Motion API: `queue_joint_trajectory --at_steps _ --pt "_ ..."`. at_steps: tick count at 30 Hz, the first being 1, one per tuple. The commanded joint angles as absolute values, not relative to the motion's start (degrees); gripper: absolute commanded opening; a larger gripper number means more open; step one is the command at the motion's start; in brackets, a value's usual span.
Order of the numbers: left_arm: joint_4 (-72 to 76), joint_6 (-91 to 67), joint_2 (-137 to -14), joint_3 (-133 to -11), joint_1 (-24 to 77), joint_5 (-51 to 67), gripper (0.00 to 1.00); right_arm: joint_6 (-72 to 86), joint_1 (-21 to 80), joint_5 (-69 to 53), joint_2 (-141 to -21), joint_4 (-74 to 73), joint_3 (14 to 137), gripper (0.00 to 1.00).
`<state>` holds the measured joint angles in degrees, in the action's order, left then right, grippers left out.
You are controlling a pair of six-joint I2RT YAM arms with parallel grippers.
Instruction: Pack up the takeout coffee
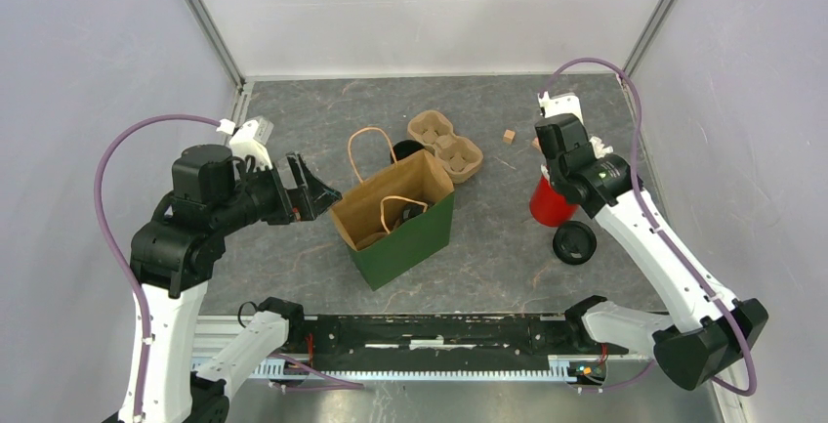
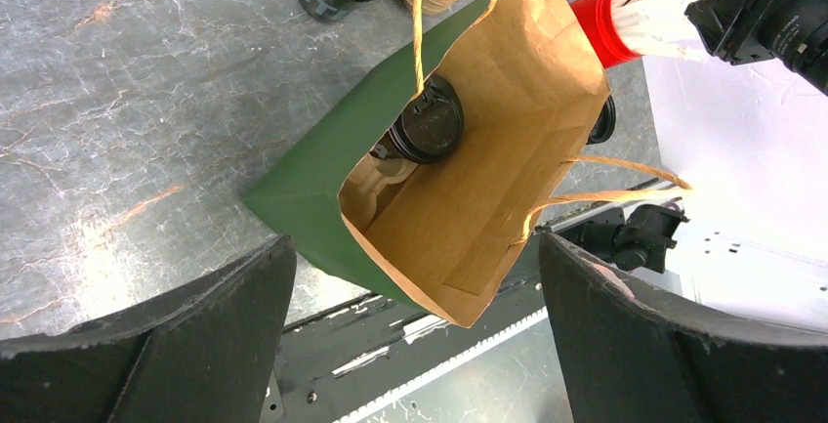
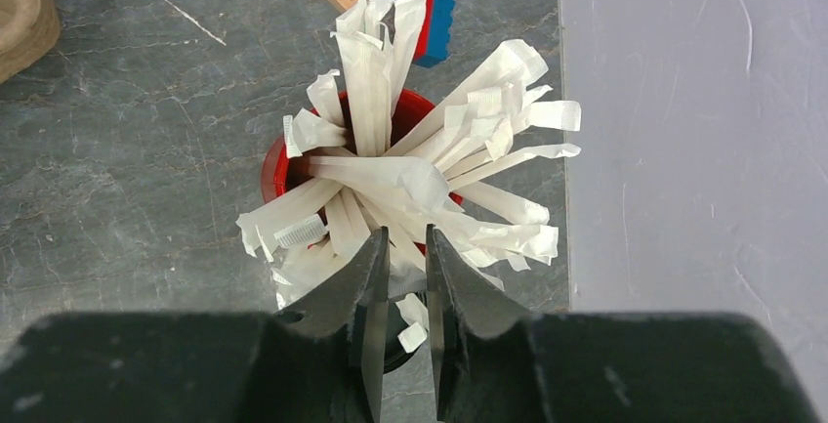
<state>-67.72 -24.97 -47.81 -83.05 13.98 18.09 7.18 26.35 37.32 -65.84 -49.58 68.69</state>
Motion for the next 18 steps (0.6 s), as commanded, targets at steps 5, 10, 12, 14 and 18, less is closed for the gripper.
queue_joint_trajectory --at_steps 5,10,12,14,18 --pt "-67.8 -23.6 -47.5 -82.6 14.1 19.4 1.00 7.1 26.1 36.4 -63.4 -51.0 72.0 0.19" --pt "-67.6 -23.6 -47.7 -82.7 14.1 19.5 1.00 7.1 26.1 36.1 -62.8 -53.7 75.5 0.17" --pt "-67.4 -23.7 -47.7 -82.8 14.1 19.6 1.00 7.0 26.1 36.0 -62.7 -55.1 77.7 0.16" --pt "-67.3 -23.8 -47.9 -83.0 14.1 19.7 1.00 7.0 26.1 35.8 -62.8 -56.7 80.3 0.16" --pt "-67.2 -24.0 -48.1 -83.2 14.1 19.8 1.00 6.4 26.1 36.3 -63.3 -60.3 86.2 0.16"
